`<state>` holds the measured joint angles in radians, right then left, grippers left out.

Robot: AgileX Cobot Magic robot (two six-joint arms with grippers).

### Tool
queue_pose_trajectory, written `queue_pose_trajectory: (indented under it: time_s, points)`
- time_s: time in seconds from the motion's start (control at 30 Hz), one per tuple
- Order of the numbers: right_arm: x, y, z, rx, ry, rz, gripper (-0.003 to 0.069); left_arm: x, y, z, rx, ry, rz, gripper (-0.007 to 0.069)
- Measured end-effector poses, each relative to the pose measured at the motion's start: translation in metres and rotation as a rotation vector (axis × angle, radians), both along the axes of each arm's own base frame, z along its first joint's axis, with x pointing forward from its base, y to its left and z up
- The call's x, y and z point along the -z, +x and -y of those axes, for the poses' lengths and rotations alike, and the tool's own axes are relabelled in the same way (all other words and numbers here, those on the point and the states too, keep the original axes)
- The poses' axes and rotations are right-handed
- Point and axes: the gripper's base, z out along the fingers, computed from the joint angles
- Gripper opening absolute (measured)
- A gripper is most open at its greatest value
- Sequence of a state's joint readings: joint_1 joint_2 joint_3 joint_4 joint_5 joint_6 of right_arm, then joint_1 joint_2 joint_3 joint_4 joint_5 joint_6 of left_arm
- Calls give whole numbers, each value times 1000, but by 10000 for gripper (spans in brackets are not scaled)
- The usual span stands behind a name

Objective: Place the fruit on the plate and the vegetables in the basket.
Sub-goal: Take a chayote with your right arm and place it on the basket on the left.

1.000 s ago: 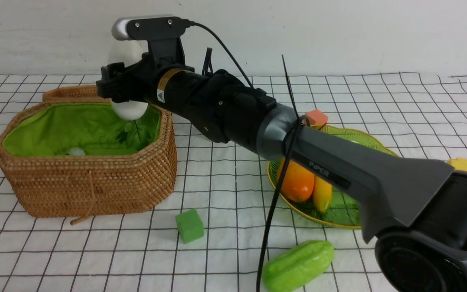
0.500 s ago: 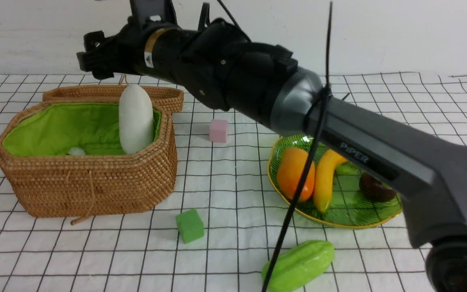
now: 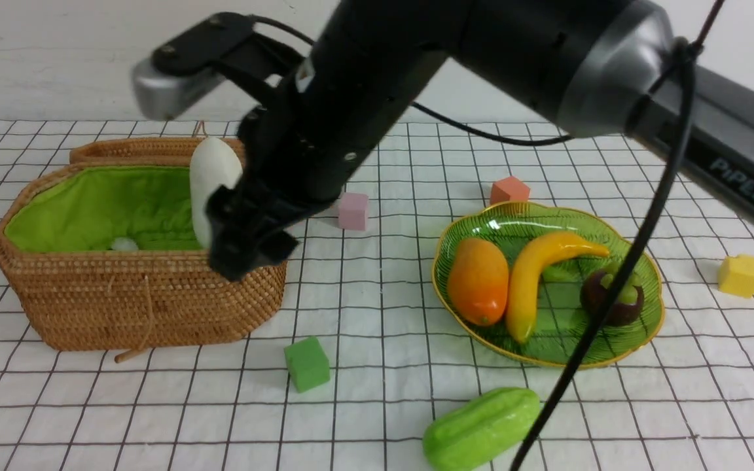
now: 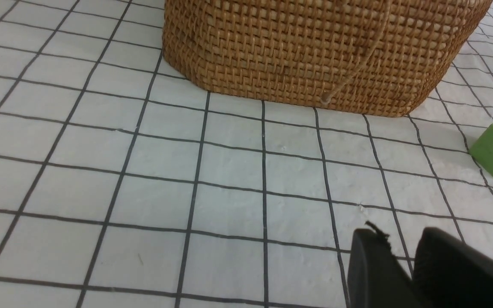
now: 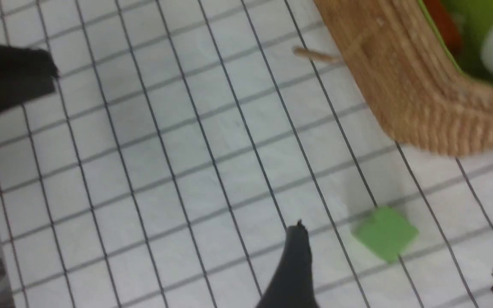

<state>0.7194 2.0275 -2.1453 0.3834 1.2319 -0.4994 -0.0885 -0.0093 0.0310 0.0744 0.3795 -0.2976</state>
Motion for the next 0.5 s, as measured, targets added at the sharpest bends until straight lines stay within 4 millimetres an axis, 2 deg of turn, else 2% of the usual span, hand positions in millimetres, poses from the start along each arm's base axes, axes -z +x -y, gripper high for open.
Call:
queue_pose_trajectory:
  time_s: [0.03, 0.07, 0.1, 0.13, 0.17, 0.2, 0.23, 0.27, 0.3, 0.33, 0.37, 0.47, 0.5]
  points:
    - [1, 1, 2, 3, -5, -3, 589, 0, 0, 0, 0, 0, 0, 153]
    - [14, 13, 25, 23, -62, -14, 589, 0, 0, 0, 0, 0, 0, 154]
    - [14, 13, 25, 23, -66, -11, 589, 0, 0, 0, 0, 0, 0, 154]
    - [31, 19, 44, 9, -148, -4, 589, 0, 0, 0, 0, 0, 0, 155]
    - [35, 20, 47, -3, -166, -5, 589, 0, 0, 0, 0, 0, 0, 156]
    - [61, 19, 62, -106, -277, 15, 589, 0, 0, 0, 0, 0, 0, 159]
    - [64, 18, 64, -124, -295, 20, 589, 0, 0, 0, 0, 0, 0, 159]
    - [88, 12, 72, -283, -374, 32, 589, 0, 0, 0, 0, 0, 0, 161]
    - [102, 7, 75, -383, -405, 30, 589, 0, 0, 0, 0, 0, 0, 162]
    - [105, 6, 76, -402, -410, 29, 589, 0, 0, 0, 0, 0, 0, 162]
    - [119, 0, 79, -496, -428, 26, 589, 0, 0, 0, 0, 0, 0, 164]
    - [148, -7, 83, -601, -445, 59, 589, 0, 0, 0, 0, 0, 0, 166]
    - [149, -7, 83, -601, -445, 63, 589, 0, 0, 0, 0, 0, 0, 165]
